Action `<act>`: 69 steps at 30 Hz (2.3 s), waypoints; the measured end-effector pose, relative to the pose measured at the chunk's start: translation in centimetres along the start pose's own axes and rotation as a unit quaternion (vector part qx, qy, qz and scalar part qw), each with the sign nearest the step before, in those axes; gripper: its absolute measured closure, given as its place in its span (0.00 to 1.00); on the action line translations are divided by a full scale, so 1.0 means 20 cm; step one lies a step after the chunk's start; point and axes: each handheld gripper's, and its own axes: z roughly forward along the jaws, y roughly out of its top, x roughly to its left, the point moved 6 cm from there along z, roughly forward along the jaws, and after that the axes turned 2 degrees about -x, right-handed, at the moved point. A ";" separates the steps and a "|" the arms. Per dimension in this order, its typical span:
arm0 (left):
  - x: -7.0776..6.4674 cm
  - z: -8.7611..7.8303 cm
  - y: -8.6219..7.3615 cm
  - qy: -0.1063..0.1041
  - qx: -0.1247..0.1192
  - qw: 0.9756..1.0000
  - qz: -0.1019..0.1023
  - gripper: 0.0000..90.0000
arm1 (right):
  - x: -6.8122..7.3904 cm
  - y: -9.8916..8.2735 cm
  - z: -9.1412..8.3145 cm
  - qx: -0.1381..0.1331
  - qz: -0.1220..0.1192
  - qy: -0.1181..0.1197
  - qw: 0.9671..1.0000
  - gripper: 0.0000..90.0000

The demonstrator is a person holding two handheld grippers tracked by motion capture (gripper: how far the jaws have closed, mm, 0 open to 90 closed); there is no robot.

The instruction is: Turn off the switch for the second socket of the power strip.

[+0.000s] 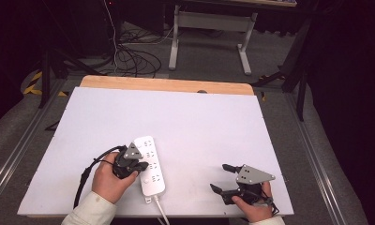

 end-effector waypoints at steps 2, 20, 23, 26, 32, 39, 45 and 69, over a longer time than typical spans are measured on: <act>0.00 0.00 0.00 0.000 0.000 1.000 0.000 1.00 | 0.00 0.00 0.00 0.000 0.000 0.001 1.000 0.22; 0.00 0.00 0.00 0.002 -0.003 1.000 0.003 1.00 | 0.00 0.00 0.00 -0.001 -0.002 0.002 1.000 0.22; 0.00 0.01 0.00 0.007 -0.006 1.000 0.003 1.00 | 0.00 0.00 0.00 -0.001 0.000 0.002 1.000 0.22; 0.00 0.01 0.00 0.007 -0.007 1.000 0.003 1.00 | 0.01 0.00 0.00 -0.001 0.000 0.003 1.000 0.22; 0.00 0.01 0.00 0.006 -0.005 1.000 0.001 1.00 | 0.01 0.00 0.00 -0.001 -0.001 0.004 1.000 0.22; 0.00 0.01 -0.01 0.008 -0.004 1.000 0.007 1.00 | 0.01 0.00 0.00 -0.001 0.000 0.004 1.000 0.22; 0.00 0.01 -0.01 0.007 -0.005 1.000 0.008 1.00 | 0.01 0.00 0.00 0.000 0.004 0.006 1.000 0.22; -0.02 -0.12 0.05 0.007 -0.062 0.998 0.006 1.00 | 0.00 -0.01 0.01 0.002 0.002 0.004 1.000 0.22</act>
